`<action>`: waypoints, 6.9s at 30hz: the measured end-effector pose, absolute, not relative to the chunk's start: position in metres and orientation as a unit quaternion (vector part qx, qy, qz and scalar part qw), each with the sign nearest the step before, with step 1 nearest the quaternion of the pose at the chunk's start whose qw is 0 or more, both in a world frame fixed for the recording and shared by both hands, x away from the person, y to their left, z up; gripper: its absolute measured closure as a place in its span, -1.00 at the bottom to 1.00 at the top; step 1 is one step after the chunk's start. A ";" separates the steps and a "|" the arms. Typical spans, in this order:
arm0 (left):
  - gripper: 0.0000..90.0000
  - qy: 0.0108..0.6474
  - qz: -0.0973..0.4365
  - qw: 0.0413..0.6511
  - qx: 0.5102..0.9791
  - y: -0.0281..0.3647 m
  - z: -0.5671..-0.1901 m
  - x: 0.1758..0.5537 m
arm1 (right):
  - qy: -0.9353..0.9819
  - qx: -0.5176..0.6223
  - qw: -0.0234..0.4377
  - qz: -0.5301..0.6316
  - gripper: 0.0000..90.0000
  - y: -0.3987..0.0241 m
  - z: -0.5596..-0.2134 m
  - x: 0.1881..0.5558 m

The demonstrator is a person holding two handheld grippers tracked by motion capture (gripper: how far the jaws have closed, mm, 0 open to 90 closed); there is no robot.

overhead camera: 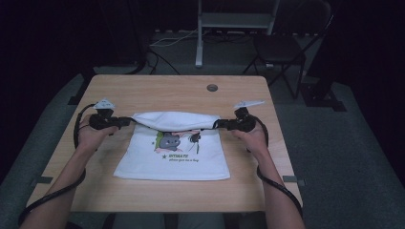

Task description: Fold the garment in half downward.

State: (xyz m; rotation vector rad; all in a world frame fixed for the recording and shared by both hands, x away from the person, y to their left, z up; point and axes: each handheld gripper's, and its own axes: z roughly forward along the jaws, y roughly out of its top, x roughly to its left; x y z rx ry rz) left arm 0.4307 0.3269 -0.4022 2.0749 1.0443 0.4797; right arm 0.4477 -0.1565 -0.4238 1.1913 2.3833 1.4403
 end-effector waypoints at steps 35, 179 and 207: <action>0.86 0.352 0.227 0.369 0.830 0.320 -0.397 0.394 | 0.792 0.373 0.065 0.479 0.83 -0.156 -0.413 0.422; 0.86 0.279 0.250 0.349 0.859 0.329 -0.405 0.309 | 0.825 0.303 0.054 0.474 0.83 -0.163 -0.419 0.346; 0.86 0.265 0.247 0.348 0.865 0.328 -0.406 0.291 | 0.827 0.297 0.054 0.475 0.83 -0.168 -0.417 0.334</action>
